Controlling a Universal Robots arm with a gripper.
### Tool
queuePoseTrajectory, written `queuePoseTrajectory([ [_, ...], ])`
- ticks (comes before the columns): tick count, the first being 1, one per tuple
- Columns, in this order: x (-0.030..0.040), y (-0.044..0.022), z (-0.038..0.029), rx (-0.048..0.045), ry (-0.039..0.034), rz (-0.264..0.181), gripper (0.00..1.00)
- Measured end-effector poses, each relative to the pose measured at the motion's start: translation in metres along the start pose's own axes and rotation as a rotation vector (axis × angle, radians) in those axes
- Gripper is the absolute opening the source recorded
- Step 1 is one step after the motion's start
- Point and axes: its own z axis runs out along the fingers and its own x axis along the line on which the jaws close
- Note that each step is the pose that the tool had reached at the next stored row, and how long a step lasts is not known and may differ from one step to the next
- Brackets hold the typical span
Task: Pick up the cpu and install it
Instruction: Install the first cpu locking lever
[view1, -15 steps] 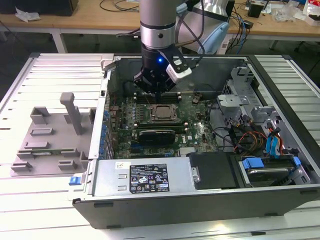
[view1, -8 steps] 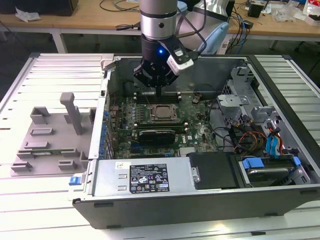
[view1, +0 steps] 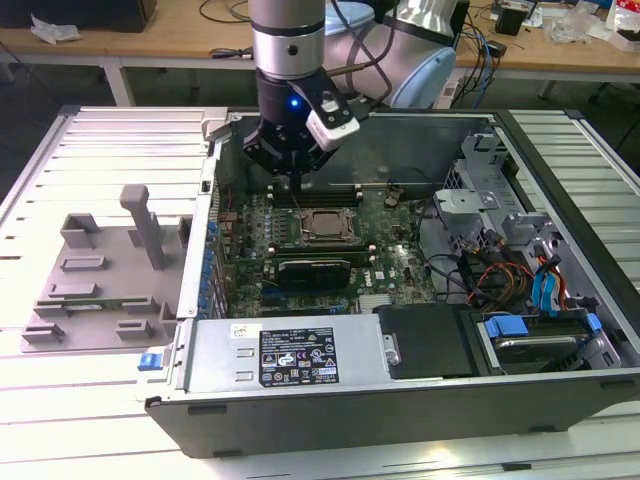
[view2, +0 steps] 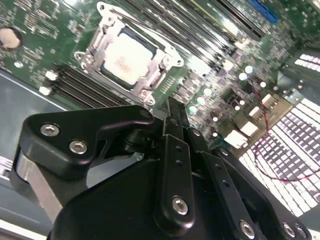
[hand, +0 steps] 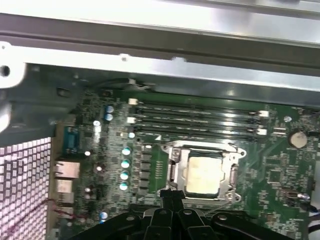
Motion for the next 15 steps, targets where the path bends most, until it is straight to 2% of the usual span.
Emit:
queuePoseTrajectory([
  [6, 0.0168, 0.0014, -0.0003, 0.0001, -0.0001, 0.0, 0.11],
  [7, 0.0205, 0.0017, 0.0, -0.006, -0.001, 0.0, 0.11],
  [9, 0.024, 0.0021, 0.0005, -0.0367, -0.0037, 0.001, 0.11],
  [11, 0.0255, 0.0022, 0.0007, -0.0593, -0.0056, 0.002, 0.11],
  [12, 0.0264, 0.0023, 0.0009, -0.0826, -0.0075, 0.004, 0.11],
  [13, 0.0267, 0.0023, 0.0011, -0.1113, -0.01, 0.005, 0.11],
  [14, 0.0268, 0.0022, 0.0012, -0.1587, -0.014, 0.007, 0.11],
  [15, 0.0268, 0.0022, 0.0012, -0.1823, -0.0164, 0.008, 0.11],
])
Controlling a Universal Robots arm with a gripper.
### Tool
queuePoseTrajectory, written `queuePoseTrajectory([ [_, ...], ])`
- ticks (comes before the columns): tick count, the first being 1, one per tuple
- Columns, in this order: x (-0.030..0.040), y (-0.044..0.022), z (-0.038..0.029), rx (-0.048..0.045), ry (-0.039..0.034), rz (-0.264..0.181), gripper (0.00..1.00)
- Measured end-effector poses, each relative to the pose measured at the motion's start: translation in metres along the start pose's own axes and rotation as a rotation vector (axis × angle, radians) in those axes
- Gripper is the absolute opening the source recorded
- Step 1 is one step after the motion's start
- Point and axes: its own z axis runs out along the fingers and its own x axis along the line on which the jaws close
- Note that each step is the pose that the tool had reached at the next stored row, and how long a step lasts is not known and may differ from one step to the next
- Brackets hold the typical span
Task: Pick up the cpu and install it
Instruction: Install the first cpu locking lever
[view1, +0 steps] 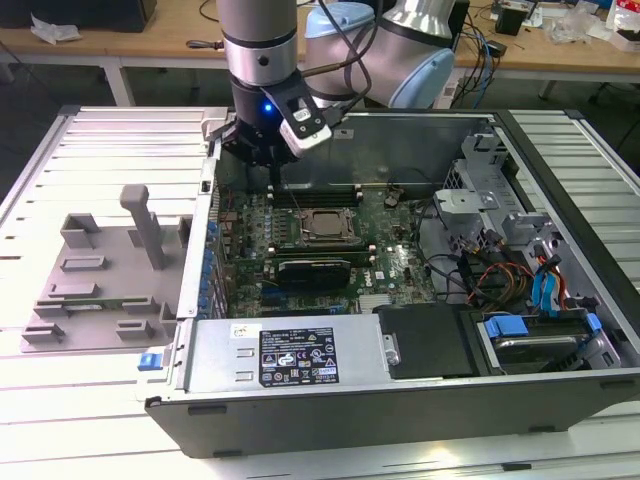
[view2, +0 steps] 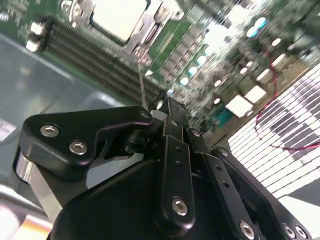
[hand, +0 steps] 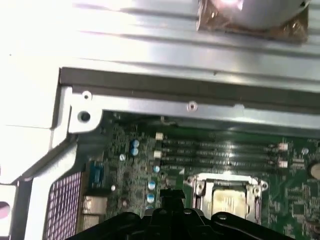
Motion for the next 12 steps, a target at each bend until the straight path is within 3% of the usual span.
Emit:
queuePoseTrajectory([
  [1, 0.0, 0.0, 0.0, -0.0081, -0.001, 0.0, 0.11],
  [3, 0.0, 0.0, 0.0, -0.0098, -0.0011, 0.001, 0.11],
  [5, 0.0003, -0.0008, 0.0052, -0.0149, -0.0016, 0.001, 0.11],
  [12, 0.0016, -0.0022, 0.0139, -0.0564, -0.005, 0.003, 0.11],
])
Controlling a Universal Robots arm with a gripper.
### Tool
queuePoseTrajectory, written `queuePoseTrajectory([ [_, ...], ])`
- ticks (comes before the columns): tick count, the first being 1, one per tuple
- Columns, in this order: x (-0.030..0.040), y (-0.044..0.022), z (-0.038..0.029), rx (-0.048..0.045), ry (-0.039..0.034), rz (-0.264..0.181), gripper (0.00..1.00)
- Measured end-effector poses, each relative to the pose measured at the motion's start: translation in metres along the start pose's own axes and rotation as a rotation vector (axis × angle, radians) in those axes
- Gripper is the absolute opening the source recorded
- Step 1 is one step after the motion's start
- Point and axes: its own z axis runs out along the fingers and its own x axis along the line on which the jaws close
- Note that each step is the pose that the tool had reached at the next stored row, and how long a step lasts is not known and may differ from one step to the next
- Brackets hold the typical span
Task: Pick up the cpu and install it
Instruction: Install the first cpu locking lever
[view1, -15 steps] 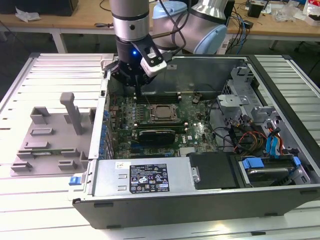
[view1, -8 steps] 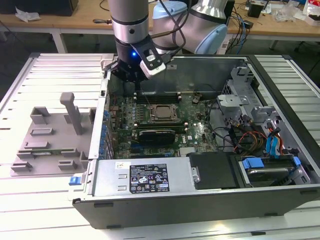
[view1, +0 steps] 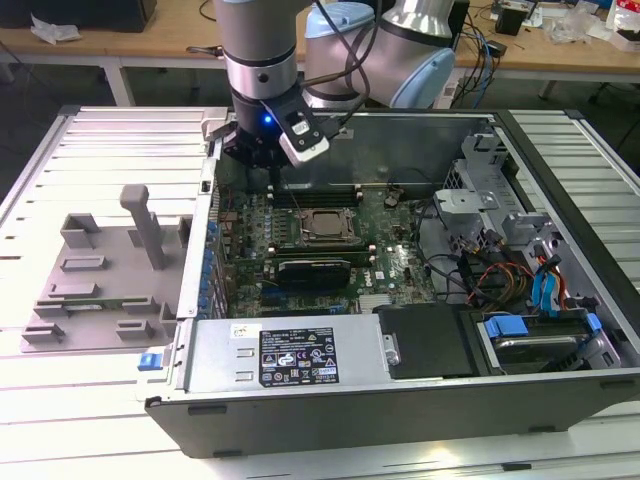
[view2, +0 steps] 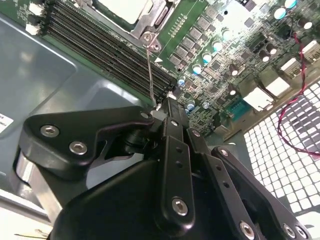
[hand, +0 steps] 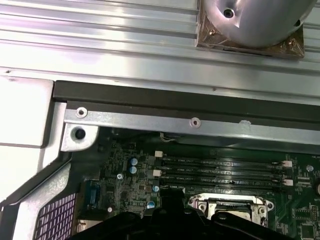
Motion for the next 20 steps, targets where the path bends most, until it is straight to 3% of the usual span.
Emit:
queuePoseTrajectory([
  [2, 0.0, -0.0002, 0.0012, -0.0141, -0.0013, 0.001, 0.11],
  [4, -0.0002, -0.0006, 0.0022, -0.0218, -0.0021, 0.001, 0.11],
  [6, -0.0047, -0.0021, 0.0033, -0.022, -0.001, 0.001, 0.11],
  [11, -0.0242, -0.005, 0.0048, -0.0221, 0.0025, 0.005, 0.11],
  [14, -0.0311, -0.0062, 0.0052, -0.022, 0.0032, 0.008, 0.11],
  [17, -0.044, -0.0081, 0.0062, -0.0217, 0.0029, 0.015, 0.11],
  [20, -0.0519, -0.0091, 0.007, -0.0215, 0.0024, 0.019, 0.11],
])
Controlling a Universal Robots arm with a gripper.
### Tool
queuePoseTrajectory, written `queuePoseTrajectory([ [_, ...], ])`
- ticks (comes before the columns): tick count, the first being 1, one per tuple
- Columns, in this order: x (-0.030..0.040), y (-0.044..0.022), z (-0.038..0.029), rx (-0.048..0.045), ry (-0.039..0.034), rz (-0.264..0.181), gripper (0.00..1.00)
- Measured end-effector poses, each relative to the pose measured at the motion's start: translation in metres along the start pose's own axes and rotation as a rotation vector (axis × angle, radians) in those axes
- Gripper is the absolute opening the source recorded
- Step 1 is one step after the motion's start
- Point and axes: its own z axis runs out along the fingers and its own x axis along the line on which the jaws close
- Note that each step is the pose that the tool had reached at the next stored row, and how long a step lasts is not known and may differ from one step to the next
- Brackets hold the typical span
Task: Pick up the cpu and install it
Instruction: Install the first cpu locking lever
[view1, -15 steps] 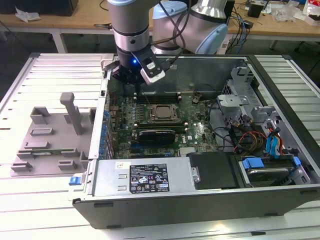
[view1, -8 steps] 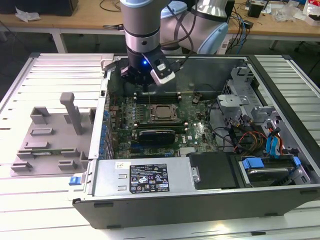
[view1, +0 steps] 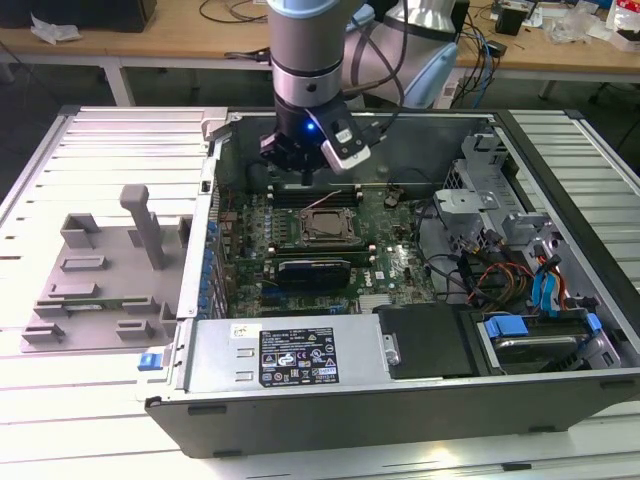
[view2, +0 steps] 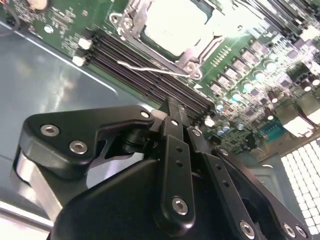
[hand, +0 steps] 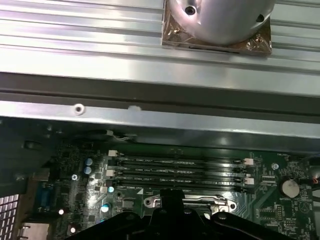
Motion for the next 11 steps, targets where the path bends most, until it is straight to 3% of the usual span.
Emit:
queuePoseTrajectory([
  [5, -0.0171, -0.0018, 0.0019, 0.0005, -0.0013, 0.009, 0.11],
  [11, -0.0179, -0.0027, 0.0056, 0.0059, -0.0044, 0.023, 0.11],
])
